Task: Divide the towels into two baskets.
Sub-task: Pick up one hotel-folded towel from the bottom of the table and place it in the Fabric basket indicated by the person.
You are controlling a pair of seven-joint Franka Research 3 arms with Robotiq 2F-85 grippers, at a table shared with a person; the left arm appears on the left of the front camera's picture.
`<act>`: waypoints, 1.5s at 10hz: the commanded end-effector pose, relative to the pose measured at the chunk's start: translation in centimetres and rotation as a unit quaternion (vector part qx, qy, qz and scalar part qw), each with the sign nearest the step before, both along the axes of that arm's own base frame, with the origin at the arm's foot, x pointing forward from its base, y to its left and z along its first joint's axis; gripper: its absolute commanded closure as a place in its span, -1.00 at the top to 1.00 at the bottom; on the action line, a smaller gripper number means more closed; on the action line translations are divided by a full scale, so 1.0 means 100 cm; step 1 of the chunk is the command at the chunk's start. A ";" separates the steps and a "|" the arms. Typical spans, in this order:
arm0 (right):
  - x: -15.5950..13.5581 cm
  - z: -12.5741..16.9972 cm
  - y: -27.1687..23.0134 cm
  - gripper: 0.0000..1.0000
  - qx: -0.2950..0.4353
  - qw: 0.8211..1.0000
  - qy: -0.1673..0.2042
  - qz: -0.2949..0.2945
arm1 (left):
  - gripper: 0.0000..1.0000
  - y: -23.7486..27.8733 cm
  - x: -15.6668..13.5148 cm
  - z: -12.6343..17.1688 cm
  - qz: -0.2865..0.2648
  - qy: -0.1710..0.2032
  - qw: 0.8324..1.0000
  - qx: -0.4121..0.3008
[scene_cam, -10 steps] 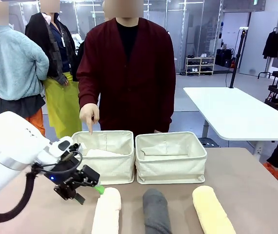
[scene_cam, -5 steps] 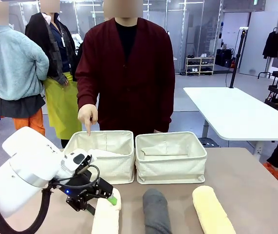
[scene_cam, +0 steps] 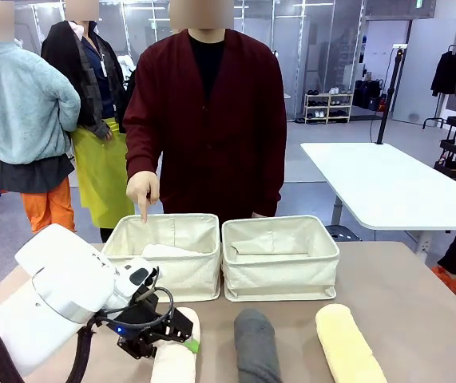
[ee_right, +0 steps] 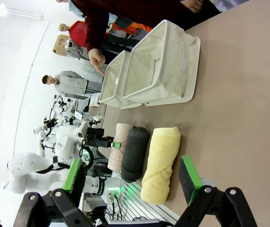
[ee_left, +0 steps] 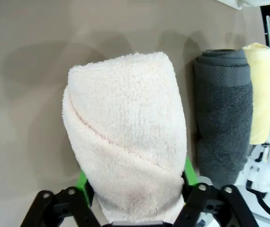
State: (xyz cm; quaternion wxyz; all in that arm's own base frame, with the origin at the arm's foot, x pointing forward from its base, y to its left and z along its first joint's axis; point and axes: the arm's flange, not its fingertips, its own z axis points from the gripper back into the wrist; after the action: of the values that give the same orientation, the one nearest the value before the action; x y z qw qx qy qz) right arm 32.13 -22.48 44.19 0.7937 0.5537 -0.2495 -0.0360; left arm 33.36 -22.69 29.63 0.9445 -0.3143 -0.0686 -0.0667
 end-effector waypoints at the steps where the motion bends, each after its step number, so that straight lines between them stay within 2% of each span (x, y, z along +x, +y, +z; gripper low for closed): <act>1: -0.002 0.002 0.002 1.00 0.002 1.000 -0.004 0.002 | -0.38 0.059 -0.090 0.002 0.000 -0.017 1.000 -0.013; 2: -0.002 0.002 0.002 1.00 0.002 1.000 -0.004 0.002 | -1.00 0.061 -0.092 0.006 -0.001 -0.019 1.000 -0.013; 4: -0.002 0.002 0.002 1.00 0.002 1.000 -0.004 0.002 | -1.00 0.063 -0.093 0.027 -0.004 -0.030 0.999 -0.017; 5: -0.002 0.002 0.002 1.00 0.002 1.000 -0.004 0.002 | -0.92 0.064 -0.094 0.046 -0.006 -0.038 0.999 -0.022; 6: -0.002 0.002 0.002 1.00 0.002 1.000 -0.004 0.002 | -0.47 0.066 -0.095 0.065 -0.032 -0.036 0.999 -0.002; 7: -0.002 0.002 0.002 1.00 0.002 1.000 -0.004 0.002 | -0.47 0.068 -0.088 0.088 -0.061 -0.061 0.996 0.013; 8: -0.002 0.002 0.002 1.00 0.002 1.000 -0.004 0.002 | -0.47 0.071 -0.078 0.113 -0.112 -0.082 0.990 0.011; 9: -0.002 0.002 0.002 1.00 0.002 1.000 -0.004 0.002 | -0.47 0.075 -0.067 0.136 -0.172 -0.145 0.974 0.039; 11: -0.002 0.002 0.002 1.00 0.002 1.000 -0.004 0.002 | -0.47 0.082 -0.054 0.158 -0.253 -0.164 0.951 0.075; 12: -0.002 0.002 0.002 1.00 0.002 1.000 -0.004 0.002 | -0.47 0.087 -0.052 0.164 -0.316 -0.156 0.931 0.090; 13: -0.002 0.002 0.002 1.00 0.002 1.000 -0.004 0.002 | -0.47 0.089 -0.055 0.166 -0.371 -0.171 0.908 0.091; 14: -0.002 0.002 0.002 1.00 0.002 1.000 -0.004 0.002 | -0.47 0.091 -0.056 0.165 -0.415 -0.215 0.877 0.107; 15: -0.002 0.002 0.002 1.00 0.002 1.000 -0.004 0.002 | -0.47 0.095 -0.056 0.163 -0.398 -0.234 0.883 0.085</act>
State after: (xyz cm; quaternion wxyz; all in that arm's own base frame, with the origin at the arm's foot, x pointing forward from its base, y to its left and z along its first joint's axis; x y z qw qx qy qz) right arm 32.12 -22.48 44.21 0.7936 0.5536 -0.2498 -0.0359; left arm 29.69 -14.37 48.34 0.8343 -0.1951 -0.1153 -0.5025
